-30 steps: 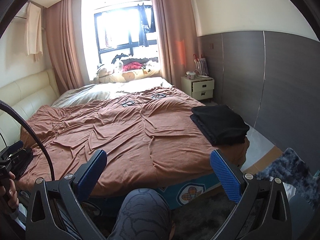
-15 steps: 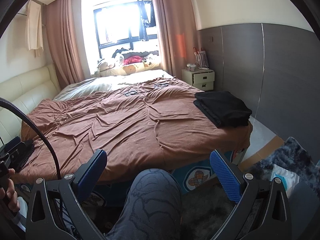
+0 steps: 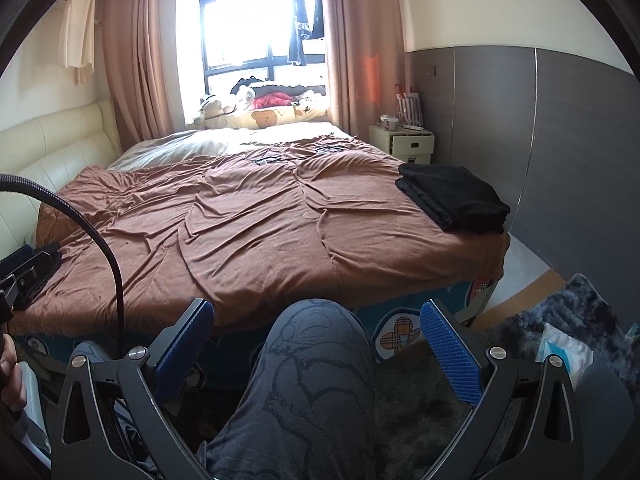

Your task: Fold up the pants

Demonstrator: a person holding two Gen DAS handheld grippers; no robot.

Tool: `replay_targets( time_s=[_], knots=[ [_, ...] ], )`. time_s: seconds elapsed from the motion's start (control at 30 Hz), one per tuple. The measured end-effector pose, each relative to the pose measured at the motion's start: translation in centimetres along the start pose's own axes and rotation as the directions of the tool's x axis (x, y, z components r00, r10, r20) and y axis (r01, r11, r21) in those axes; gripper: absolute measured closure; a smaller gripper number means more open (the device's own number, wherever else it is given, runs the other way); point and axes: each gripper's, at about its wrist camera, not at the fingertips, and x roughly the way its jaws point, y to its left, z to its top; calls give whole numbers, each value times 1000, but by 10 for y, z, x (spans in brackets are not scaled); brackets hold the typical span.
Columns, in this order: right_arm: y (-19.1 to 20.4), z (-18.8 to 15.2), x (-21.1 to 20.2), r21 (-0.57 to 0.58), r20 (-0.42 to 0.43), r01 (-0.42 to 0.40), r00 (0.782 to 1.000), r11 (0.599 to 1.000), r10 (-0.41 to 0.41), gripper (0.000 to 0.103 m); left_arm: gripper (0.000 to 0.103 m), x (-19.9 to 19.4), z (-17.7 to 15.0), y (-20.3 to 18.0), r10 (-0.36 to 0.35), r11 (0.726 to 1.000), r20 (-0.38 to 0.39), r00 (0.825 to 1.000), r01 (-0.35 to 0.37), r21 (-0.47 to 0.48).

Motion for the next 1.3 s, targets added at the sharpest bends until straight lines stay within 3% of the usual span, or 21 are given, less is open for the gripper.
replay_targets(
  time_s=[1.3],
  knots=[
    [7, -3, -2, -17, 3, -20, 1000, 1000, 20, 0, 0, -3, -1, 5, -16, 1000, 3, 1000, 16, -20]
  ],
)
